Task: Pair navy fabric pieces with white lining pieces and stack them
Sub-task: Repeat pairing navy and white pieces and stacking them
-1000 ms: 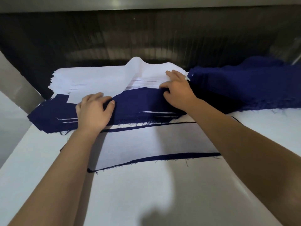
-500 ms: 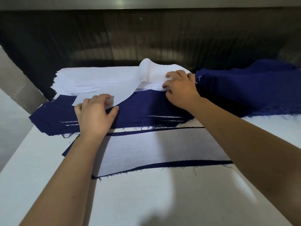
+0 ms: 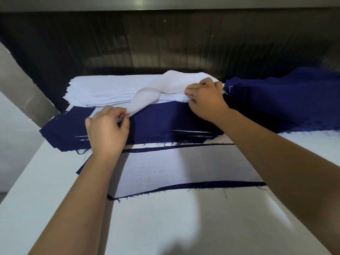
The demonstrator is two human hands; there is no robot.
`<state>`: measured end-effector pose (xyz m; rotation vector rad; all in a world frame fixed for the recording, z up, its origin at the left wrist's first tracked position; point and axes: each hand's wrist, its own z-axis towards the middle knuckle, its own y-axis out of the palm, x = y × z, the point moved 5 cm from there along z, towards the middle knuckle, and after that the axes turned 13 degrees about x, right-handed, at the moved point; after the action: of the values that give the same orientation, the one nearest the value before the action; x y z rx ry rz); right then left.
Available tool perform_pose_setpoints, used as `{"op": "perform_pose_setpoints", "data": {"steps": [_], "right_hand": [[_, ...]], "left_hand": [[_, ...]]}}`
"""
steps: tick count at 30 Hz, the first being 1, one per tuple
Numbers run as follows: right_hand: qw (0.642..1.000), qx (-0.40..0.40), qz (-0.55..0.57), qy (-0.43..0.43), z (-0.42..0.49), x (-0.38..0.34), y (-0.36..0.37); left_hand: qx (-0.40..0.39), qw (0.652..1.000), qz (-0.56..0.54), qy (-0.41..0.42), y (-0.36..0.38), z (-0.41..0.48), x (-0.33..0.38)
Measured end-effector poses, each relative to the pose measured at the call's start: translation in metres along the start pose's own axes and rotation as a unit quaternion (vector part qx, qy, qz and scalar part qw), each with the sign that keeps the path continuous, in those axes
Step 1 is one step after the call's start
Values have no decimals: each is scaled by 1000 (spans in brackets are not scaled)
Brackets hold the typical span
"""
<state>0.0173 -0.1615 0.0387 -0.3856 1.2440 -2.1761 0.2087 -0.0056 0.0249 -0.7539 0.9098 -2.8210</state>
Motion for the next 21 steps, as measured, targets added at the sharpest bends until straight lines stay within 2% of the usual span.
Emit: {"op": "perform_pose_setpoints", "data": {"steps": [5,9,12,21], "right_hand": [[1000,-17,7,4,-3,-1,1],[996,-89,-11,13,-8,-2,11],[993,-111,-9,25,-12,-1,17],[999,-27,27,18,-18,-1,14]], "left_hand": [[3,999,-32,-13,-6,-2,3],[13,999,-34,-15,-10,-2,4],[26,999,-37,-20,-12,-2,3],[43,996,-44,-58,-15,-3,-2]]}}
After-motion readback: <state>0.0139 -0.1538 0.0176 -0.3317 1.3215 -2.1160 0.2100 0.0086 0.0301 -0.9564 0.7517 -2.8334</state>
